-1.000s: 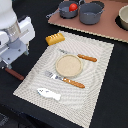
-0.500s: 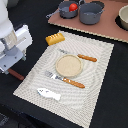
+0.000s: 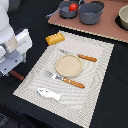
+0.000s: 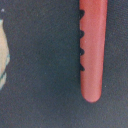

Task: Interact with the objects in diverse but meaningful ways.

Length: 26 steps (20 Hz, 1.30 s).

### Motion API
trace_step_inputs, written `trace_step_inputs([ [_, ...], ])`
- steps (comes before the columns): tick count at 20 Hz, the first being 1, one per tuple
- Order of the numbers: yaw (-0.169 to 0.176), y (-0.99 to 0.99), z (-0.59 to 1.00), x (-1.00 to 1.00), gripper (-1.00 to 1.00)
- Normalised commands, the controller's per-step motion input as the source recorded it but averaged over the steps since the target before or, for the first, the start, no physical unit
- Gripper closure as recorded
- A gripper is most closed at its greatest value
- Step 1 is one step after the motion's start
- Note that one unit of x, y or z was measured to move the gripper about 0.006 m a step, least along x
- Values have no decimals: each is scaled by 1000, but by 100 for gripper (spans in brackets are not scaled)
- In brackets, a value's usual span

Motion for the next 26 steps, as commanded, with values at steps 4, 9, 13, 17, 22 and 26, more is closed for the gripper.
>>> trace_step_inputs([
  [4, 0, -148, -251, 0, -100],
  [9, 0, -151, -182, 0, -100],
  [13, 2, -156, -9, -16, 100],
  [17, 6, -111, 0, -5, 100],
  [22, 7, -77, 0, 0, 100],
  [26, 6, -99, -16, -3, 100],
])
